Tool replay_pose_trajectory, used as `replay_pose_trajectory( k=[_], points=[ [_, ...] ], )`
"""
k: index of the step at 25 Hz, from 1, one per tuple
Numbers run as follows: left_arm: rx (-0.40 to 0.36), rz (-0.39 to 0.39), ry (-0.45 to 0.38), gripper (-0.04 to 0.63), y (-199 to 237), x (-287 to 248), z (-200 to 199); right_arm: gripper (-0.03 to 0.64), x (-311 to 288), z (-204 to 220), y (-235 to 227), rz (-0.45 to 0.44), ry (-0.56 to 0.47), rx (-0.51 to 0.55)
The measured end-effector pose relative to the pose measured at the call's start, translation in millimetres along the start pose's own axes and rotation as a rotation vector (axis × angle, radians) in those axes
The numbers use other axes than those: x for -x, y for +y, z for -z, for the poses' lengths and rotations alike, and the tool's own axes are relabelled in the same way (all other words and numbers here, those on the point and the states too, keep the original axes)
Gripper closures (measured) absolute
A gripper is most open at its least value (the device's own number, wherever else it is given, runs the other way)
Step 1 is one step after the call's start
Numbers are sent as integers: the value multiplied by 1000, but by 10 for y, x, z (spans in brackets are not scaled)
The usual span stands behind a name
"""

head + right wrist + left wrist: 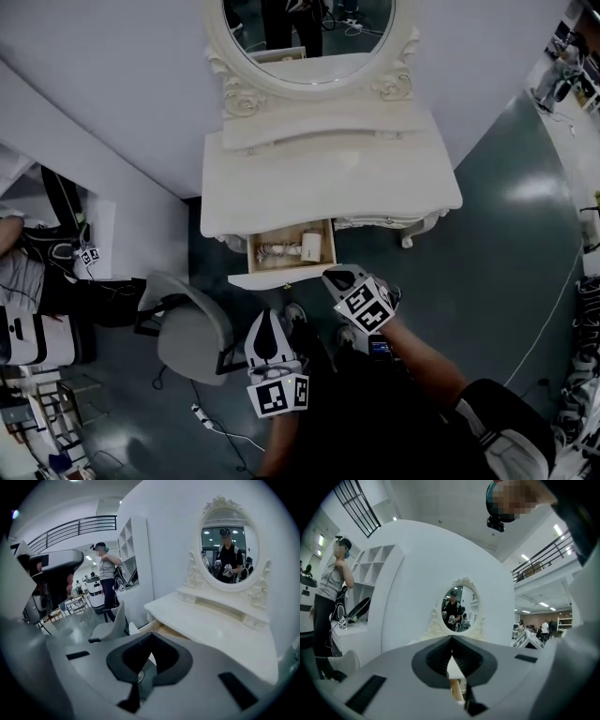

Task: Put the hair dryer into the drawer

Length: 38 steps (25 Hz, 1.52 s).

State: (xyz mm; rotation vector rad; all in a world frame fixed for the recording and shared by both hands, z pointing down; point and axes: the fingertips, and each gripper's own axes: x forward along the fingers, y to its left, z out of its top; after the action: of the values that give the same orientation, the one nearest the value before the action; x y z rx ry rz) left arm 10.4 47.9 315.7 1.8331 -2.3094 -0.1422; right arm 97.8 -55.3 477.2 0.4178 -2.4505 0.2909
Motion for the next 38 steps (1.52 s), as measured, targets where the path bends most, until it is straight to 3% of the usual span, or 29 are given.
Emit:
replay_pose_trajectory(
  k=[9,22,38],
  points=[
    [-22,30,-9,572,-78,147,-126,586,341,-183,117,13,-81,-34],
    [-37,100,-14,572,156,242,-255,586,528,-608,353,60,-182,-102],
    [-41,155,-42,572,178,348,-400,586,1252,-949,597,125,-417,-189]
  ],
)
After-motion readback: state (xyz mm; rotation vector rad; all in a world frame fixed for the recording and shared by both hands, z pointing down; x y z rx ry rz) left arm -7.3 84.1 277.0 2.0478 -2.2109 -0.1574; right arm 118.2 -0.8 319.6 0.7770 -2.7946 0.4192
